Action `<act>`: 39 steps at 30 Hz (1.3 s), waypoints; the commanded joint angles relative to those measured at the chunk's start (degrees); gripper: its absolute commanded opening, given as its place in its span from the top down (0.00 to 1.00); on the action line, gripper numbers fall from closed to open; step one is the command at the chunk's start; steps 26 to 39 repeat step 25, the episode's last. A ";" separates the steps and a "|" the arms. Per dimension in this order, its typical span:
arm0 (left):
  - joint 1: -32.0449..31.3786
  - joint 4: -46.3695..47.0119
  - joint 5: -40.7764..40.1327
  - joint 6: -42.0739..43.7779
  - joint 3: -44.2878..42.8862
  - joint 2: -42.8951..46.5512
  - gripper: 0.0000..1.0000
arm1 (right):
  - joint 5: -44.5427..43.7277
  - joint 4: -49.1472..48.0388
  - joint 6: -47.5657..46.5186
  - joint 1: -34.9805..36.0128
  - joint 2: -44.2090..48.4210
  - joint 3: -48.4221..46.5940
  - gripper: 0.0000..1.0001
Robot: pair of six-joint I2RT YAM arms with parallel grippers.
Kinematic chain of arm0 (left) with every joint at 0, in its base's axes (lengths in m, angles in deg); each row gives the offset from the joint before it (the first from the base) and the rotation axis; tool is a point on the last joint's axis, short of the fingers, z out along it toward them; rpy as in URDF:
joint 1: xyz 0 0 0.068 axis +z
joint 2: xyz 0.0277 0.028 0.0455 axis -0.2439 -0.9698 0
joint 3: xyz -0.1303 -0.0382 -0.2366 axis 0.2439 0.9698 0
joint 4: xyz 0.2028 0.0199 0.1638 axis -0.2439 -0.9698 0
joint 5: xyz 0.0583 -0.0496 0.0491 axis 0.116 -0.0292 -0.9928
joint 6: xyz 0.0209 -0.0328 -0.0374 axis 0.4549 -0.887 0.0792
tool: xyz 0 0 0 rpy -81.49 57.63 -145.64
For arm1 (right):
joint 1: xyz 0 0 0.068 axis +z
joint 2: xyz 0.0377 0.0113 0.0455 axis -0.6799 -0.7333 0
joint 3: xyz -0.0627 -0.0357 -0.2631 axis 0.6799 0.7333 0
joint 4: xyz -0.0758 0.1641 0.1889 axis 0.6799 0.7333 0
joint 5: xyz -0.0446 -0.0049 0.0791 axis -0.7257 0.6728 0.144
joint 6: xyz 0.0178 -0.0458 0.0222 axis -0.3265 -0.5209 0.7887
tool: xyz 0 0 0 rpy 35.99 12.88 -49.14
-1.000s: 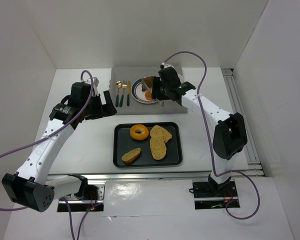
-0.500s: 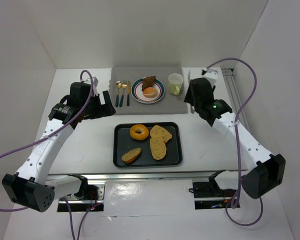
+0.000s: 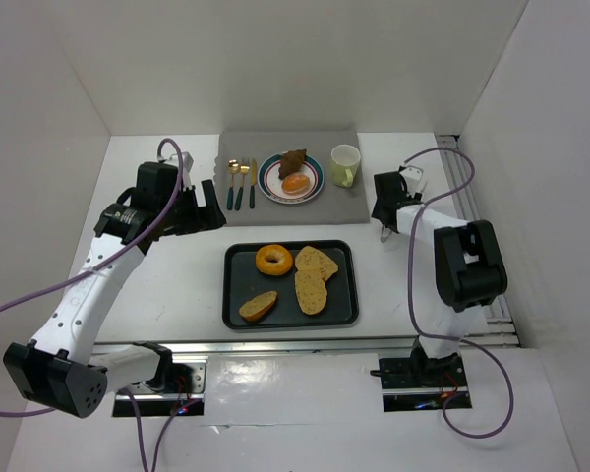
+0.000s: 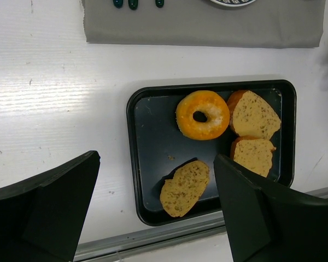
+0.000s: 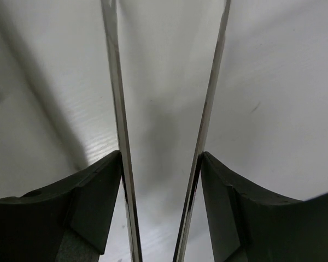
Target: Place the bread
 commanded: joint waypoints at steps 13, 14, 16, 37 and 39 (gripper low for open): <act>0.31 -0.44 0.74 1.36 -3.46 1.06 0.01 | -9.10 15.33 5.15 -2.17 6.57 -12.52 0.00; 0.31 -0.44 0.74 1.97 -3.46 1.06 0.01 | -8.31 15.86 5.15 -2.17 9.72 -11.82 0.00; 0.31 -0.44 0.22 2.67 -3.46 1.06 0.01 | -6.81 17.00 5.15 -2.17 12.72 -8.41 0.00; 0.31 0.62 1.18 2.68 -1.79 0.01 0.01 | 0.22 15.69 9.09 -5.06 21.70 6.91 0.01; 0.31 0.62 1.18 2.68 -1.79 0.01 0.01 | 0.22 15.69 9.09 -5.06 21.70 6.91 0.01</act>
